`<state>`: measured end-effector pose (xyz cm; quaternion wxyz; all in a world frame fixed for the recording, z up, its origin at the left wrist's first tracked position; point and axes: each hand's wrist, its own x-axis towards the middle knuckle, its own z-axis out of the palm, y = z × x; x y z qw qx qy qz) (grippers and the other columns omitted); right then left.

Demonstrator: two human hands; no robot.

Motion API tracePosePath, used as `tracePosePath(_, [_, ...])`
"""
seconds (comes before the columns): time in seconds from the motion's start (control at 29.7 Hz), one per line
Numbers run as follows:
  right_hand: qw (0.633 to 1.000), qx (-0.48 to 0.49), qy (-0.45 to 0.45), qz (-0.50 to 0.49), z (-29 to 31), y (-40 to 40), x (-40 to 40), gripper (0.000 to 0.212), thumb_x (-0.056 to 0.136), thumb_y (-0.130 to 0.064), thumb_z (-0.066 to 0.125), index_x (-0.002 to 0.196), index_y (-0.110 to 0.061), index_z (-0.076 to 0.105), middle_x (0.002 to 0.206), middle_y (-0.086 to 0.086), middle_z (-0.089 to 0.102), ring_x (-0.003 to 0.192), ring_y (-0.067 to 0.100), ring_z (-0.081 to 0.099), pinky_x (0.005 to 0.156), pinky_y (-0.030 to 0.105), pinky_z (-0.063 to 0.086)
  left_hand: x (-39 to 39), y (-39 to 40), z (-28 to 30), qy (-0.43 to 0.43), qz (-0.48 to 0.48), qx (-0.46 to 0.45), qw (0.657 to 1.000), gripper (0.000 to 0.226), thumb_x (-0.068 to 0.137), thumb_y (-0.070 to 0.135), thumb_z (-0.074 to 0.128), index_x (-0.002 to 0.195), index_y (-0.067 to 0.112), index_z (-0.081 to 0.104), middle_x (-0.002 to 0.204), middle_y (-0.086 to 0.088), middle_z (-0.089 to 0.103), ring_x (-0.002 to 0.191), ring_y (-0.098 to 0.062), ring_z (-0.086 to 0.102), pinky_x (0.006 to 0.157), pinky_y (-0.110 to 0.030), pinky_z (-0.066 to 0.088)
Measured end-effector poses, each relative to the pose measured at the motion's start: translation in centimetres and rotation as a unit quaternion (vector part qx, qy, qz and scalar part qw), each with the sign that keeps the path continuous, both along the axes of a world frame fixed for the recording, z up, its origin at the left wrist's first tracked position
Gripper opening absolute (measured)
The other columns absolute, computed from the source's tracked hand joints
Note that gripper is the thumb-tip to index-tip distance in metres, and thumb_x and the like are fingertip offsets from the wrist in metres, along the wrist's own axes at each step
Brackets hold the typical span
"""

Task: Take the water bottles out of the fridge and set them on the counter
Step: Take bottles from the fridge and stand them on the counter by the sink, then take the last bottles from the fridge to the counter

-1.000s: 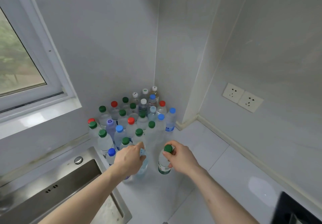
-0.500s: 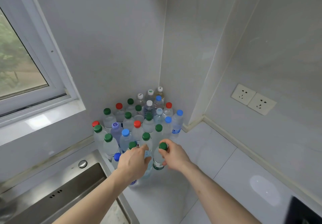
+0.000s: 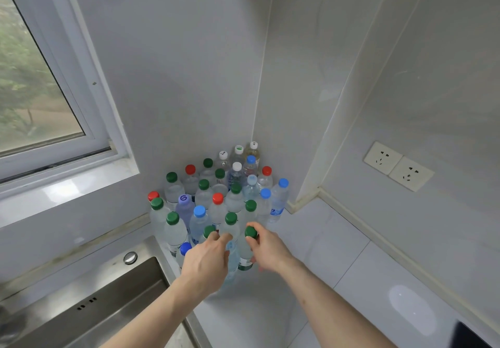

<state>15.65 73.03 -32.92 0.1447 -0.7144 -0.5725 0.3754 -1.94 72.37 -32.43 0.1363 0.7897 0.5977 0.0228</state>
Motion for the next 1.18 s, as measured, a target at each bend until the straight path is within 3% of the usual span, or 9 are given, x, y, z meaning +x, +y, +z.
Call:
tracePosePath(0.1, [1.000, -0.007, 0.003, -0.008, 0.1, -0.4, 0.2, 0.052, 0.106, -0.038, 0.047, 0.156, -0.040, 0.034, 0.122, -0.002, 0.063, 0.111, 0.028, 0.069, 0.091, 0.050, 0.060, 0.1, -0.3, 0.3, -0.001, -0.002, 0.000, 1.000, 0.038, 0.106, 0.031, 0.041, 0.145, 0.033, 0.042, 0.135, 0.006, 0.050, 0.085, -0.022, 0.065, 0.063, -0.034, 0.050])
tracePosePath(0.2, [1.000, 0.005, 0.016, -0.017, 0.4, -1.3, 0.6, 0.057, 0.106, -0.034, 0.048, 0.159, -0.042, 0.029, 0.103, -0.011, 0.061, 0.103, 0.025, 0.071, 0.088, 0.044, 0.060, 0.0, -0.7, 0.6, -0.010, -0.009, -0.002, 1.000, 0.038, 0.106, 0.025, 0.041, 0.142, 0.033, 0.046, 0.140, 0.010, 0.046, 0.078, -0.019, 0.058, 0.062, -0.033, 0.048])
tracePosePath(0.27, [0.999, 0.019, 0.016, -0.020, 0.7, -2.0, 0.9, 0.056, 0.105, -0.030, 0.048, 0.157, -0.043, 0.032, 0.100, -0.011, 0.060, 0.098, 0.023, 0.071, 0.089, 0.041, 0.059, -0.4, -0.9, 0.6, -0.018, -0.016, -0.005, 1.000, 0.038, 0.105, 0.024, 0.042, 0.140, 0.033, 0.050, 0.143, 0.014, 0.045, 0.084, -0.018, 0.063, 0.067, -0.035, 0.054])
tracePosePath(0.44, [0.999, 0.041, -0.002, -0.006, 1.7, -4.4, 1.4, 0.053, 0.104, -0.023, 0.046, 0.152, -0.046, 0.040, 0.112, -0.010, 0.062, 0.094, 0.016, 0.069, 0.090, 0.034, 0.056, -1.2, -1.6, 0.2, -0.034, -0.040, -0.025, 0.998, 0.044, 0.105, 0.027, 0.041, 0.148, 0.031, 0.047, 0.154, 0.018, 0.035, 0.098, -0.018, 0.068, 0.075, -0.036, 0.058])
tracePosePath(0.64, [0.997, 0.069, -0.013, 0.005, 3.8, -8.0, 2.3, 0.050, 0.105, -0.023, 0.049, 0.152, -0.041, 0.045, 0.127, -0.011, 0.058, 0.105, 0.010, 0.059, 0.097, 0.023, 0.045, -1.6, -2.3, 0.6, -0.074, -0.051, -0.035, 0.995, 0.047, 0.104, 0.027, 0.043, 0.151, 0.033, 0.043, 0.159, 0.018, 0.029, 0.108, -0.009, 0.065, 0.080, -0.026, 0.054])
tracePosePath(0.74, [0.997, 0.073, 0.005, -0.017, 4.3, -10.4, 3.3, 0.048, 0.104, -0.026, 0.052, 0.149, -0.043, 0.047, 0.131, -0.014, 0.055, 0.087, 0.002, 0.053, 0.093, 0.021, 0.045, -1.3, -3.3, 1.0, -0.104, -0.063, -0.049, 0.991, 0.042, 0.104, 0.027, 0.046, 0.146, 0.034, 0.048, 0.159, 0.018, 0.030, 0.103, -0.007, 0.066, 0.086, -0.026, 0.052])
tracePosePath(0.88, [0.994, 0.076, 0.042, -0.063, 4.9, -15.3, 4.5, 0.047, 0.104, -0.029, 0.055, 0.147, -0.045, 0.049, 0.131, -0.017, 0.056, 0.104, 0.002, 0.063, 0.097, 0.020, 0.049, 0.2, -5.1, 1.5, -0.119, -0.104, -0.058, 0.986, 0.037, 0.102, 0.027, 0.050, 0.138, 0.036, 0.053, 0.154, 0.020, 0.035, 0.097, -0.008, 0.066, 0.086, -0.030, 0.052])
tracePosePath(1.01, [0.987, 0.083, 0.047, -0.131, 5.4, -21.8, 6.7, 0.048, 0.104, -0.029, 0.056, 0.146, -0.049, 0.047, 0.133, -0.023, 0.055, 0.117, -0.001, 0.057, 0.104, 0.019, 0.046, 3.8, -7.4, 3.1, -0.123, -0.176, -0.053, 0.975, 0.037, 0.102, 0.028, 0.050, 0.137, 0.037, 0.053, 0.152, 0.021, 0.036, 0.098, -0.006, 0.066, 0.085, -0.023, 0.049])
tracePosePath(1.18, [0.969, 0.099, 0.041, -0.223, 6.6, -30.1, 9.5, 0.047, 0.104, -0.034, 0.056, 0.144, -0.055, 0.044, 0.134, -0.027, 0.053, 0.123, -0.004, 0.053, 0.107, 0.019, 0.043, 9.3, -11.2, 5.0, -0.145, -0.266, -0.050, 0.952, 0.035, 0.100, 0.030, 0.054, 0.133, 0.041, 0.053, 0.148, 0.025, 0.038, 0.088, 0.001, 0.065, 0.088, -0.026, 0.052])
